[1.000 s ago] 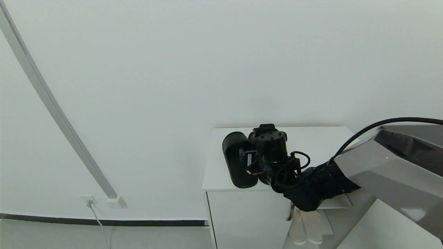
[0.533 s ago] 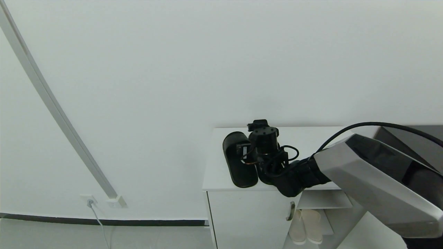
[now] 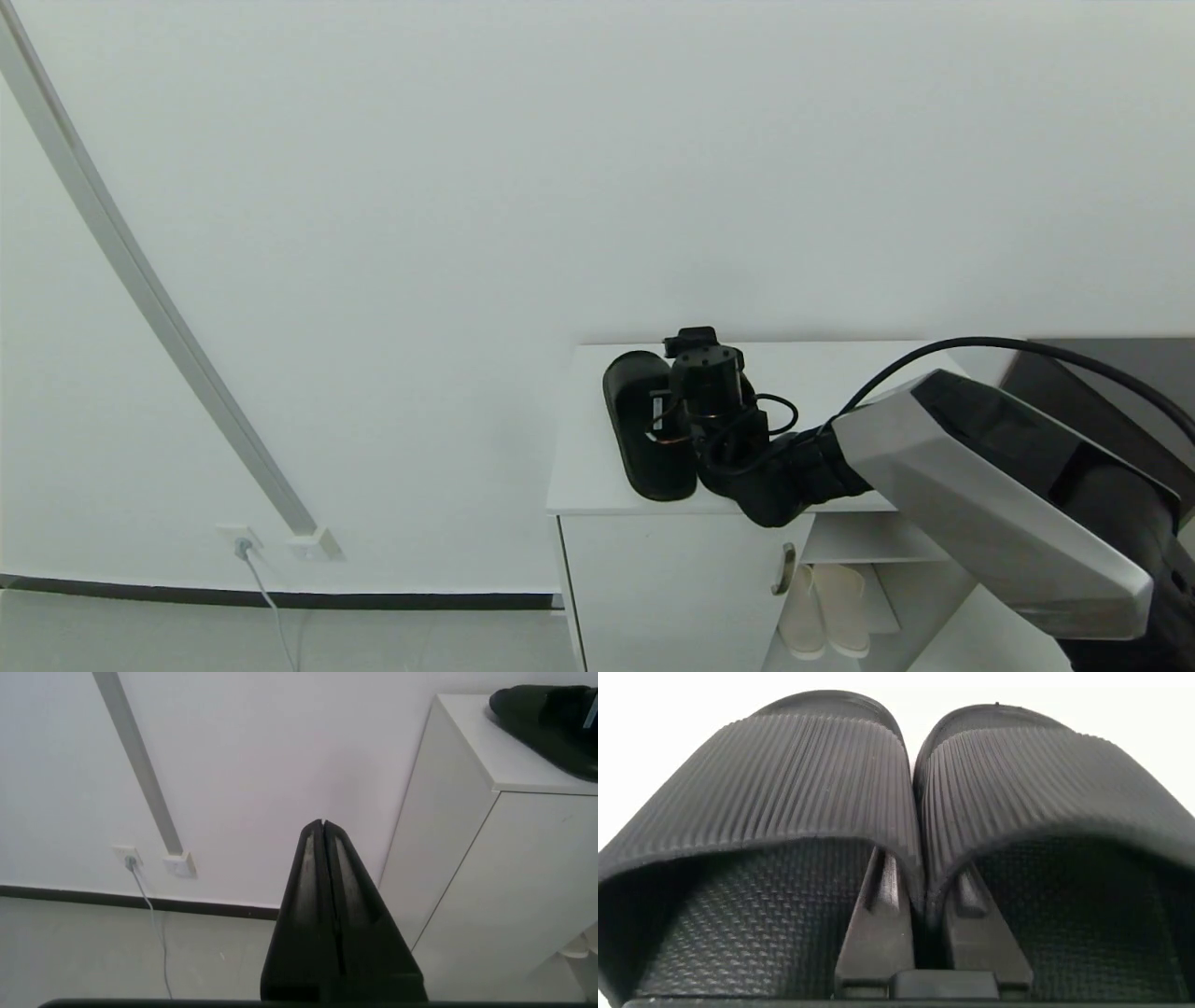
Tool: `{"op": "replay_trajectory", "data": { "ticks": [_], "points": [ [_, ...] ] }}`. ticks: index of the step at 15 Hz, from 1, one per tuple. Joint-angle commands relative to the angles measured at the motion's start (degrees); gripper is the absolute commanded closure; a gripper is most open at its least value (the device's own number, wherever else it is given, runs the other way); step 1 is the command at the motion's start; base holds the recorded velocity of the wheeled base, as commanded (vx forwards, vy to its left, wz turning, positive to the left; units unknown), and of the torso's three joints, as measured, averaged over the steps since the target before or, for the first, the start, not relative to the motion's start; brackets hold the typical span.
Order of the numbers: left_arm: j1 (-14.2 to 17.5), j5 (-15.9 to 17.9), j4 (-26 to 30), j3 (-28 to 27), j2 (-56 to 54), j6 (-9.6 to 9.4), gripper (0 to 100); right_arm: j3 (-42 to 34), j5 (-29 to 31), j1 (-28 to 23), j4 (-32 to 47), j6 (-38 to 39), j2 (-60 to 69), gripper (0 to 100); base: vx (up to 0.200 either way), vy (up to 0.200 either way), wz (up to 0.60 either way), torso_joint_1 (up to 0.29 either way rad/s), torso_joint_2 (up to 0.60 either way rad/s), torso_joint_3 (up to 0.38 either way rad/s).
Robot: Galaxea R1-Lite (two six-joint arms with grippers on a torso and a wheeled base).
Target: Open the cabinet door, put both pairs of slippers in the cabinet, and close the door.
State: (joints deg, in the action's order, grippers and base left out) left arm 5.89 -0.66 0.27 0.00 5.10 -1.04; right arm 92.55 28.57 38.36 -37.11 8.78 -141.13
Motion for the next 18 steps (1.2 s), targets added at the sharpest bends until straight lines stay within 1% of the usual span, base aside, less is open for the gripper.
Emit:
{"op": "replay_trajectory", "data": {
  "ticks": [1,4,6,8,11,13,14,15,16,18],
  "points": [
    [0.0,-0.04,0.0,0.0,0.0,-0.02,100,-0.09,-0.01,0.04,0.02,0.01,-0.02,100,0.0,0.0,0.0,0.0,0.0,0.0],
    [0.0,-0.04,0.0,0.0,0.0,-0.02,100,-0.27,-0.01,0.04,-0.07,0.01,0.42,100,0.0,0.0,0.0,0.0,0.0,0.0],
    [0.0,-0.04,0.0,0.0,0.0,-0.02,100,-2.81,-0.01,0.31,-0.16,0.01,5.08,100,0.0,0.0,0.0,0.0,0.0,0.0],
    [0.0,-0.04,0.0,0.0,0.0,-0.02,100,-9.76,-0.89,1.27,-0.07,-0.08,12.72,100,0.0,0.0,0.0,0.0,0.0,0.0],
    [0.0,-0.04,0.0,0.0,0.0,-0.02,100,-25.14,-4.4,3.38,-0.51,0.19,25.73,100,0.0,0.0,0.0,0.0,0.0,0.0],
    [0.0,-0.04,0.0,0.0,0.0,-0.02,100,-36.65,-7.31,5.05,-2.27,0.28,34.26,100,0.0,0.0,0.0,0.0,0.0,0.0],
    [0.0,-0.04,0.0,0.0,0.0,-0.02,100,-40.26,-8.27,5.41,-2.88,0.28,36.8,100,0.0,0.0,0.0,0.0,0.0,0.0],
    [0.0,-0.04,0.0,0.0,0.0,-0.02,100,-46.41,-10.21,6.2,-3.67,0.28,41.29,100,0.0,0.0,0.0,0.0,0.0,0.0],
    [0.0,-0.04,0.0,0.0,0.0,-0.02,100,-49.66,-11.26,6.9,-3.59,0.28,44.19,100,0.0,0.0,0.0,0.0,0.0,0.0],
    [0.0,0.13,0.0,0.0,0.0,-0.02,100,-52.38,-12.31,8.48,-3.59,0.19,46.56,100,0.0,0.0,0.0,0.0,0.0,0.0]
  ]
}}
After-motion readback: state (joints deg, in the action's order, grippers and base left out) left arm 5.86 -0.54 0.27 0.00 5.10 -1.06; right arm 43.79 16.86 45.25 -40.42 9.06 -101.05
